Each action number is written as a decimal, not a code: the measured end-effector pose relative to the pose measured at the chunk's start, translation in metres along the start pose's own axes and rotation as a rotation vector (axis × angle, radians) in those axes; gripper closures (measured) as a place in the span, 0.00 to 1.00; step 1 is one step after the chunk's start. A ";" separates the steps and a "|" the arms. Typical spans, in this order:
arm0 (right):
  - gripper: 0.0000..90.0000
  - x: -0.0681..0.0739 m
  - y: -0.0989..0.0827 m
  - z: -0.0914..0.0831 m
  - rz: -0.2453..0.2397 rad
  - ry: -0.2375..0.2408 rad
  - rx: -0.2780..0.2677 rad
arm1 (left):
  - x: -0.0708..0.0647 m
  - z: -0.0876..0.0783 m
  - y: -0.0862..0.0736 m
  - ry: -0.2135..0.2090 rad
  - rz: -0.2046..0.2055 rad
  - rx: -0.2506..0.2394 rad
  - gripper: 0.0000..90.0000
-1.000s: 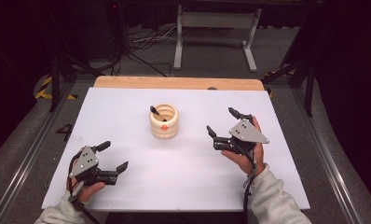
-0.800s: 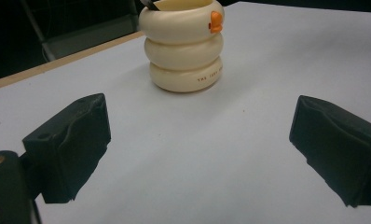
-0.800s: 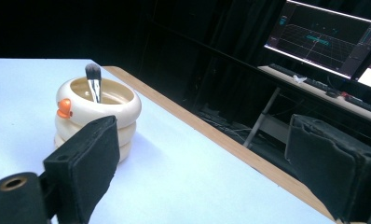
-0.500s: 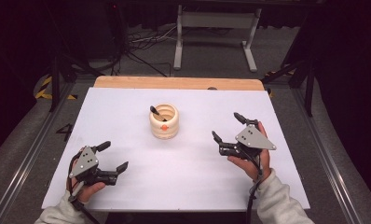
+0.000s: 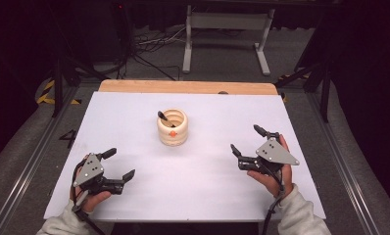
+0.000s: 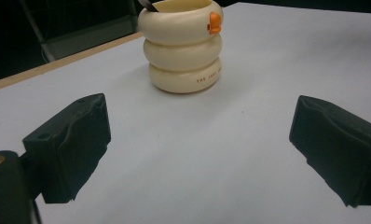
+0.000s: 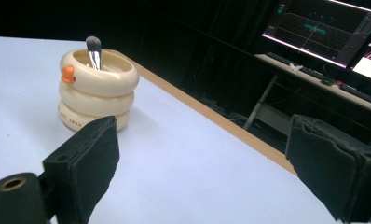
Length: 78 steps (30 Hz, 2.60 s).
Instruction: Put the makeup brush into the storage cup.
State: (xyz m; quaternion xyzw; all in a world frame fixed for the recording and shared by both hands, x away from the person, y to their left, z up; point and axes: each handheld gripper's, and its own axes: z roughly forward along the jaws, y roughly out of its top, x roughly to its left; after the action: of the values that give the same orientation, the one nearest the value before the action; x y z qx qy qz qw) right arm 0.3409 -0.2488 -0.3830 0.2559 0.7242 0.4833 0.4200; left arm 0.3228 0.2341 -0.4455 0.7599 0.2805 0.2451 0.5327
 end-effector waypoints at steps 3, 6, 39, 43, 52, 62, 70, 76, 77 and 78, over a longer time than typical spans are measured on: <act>0.11 -0.001 -0.006 -0.004 0.004 0.001 0.011 | 0.000 0.000 0.000 -0.002 -0.001 -0.002 0.07; 0.11 -0.001 -0.011 -0.008 0.003 -0.006 0.022 | 0.000 -0.001 0.000 0.000 0.004 -0.002 0.07; 0.11 -0.012 -0.087 -0.063 0.098 -0.042 0.145 | 0.001 0.001 0.003 -0.008 0.016 -0.008 0.07; 0.10 -0.014 -0.090 -0.069 0.137 -0.043 0.132 | 0.000 0.002 0.002 -0.002 0.026 -0.003 0.07; 0.10 -0.014 -0.086 -0.073 0.157 -0.045 0.097 | -0.002 0.003 0.005 -0.005 0.044 -0.005 0.07; 0.10 -0.014 -0.083 -0.076 0.153 -0.056 0.081 | -0.002 0.002 0.005 -0.005 0.038 -0.007 0.07; 0.10 -0.015 -0.085 -0.077 0.156 -0.056 0.083 | -0.003 0.005 0.005 -0.007 0.041 -0.003 0.07; 0.10 -0.014 -0.084 -0.077 0.157 -0.058 0.082 | -0.003 0.006 0.005 -0.011 0.038 0.003 0.07; 0.10 -0.015 -0.084 -0.077 0.155 -0.055 0.082 | -0.003 0.007 0.005 -0.010 0.035 0.002 0.07; 0.10 -0.015 -0.085 -0.077 0.157 -0.056 0.086 | -0.003 0.007 0.005 -0.011 0.033 0.003 0.07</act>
State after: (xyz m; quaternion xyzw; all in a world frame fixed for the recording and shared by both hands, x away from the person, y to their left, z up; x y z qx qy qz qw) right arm 0.2857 -0.3314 -0.4413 0.3432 0.7099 0.4761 0.3894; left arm 0.3261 0.2266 -0.4434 0.7666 0.2654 0.2492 0.5290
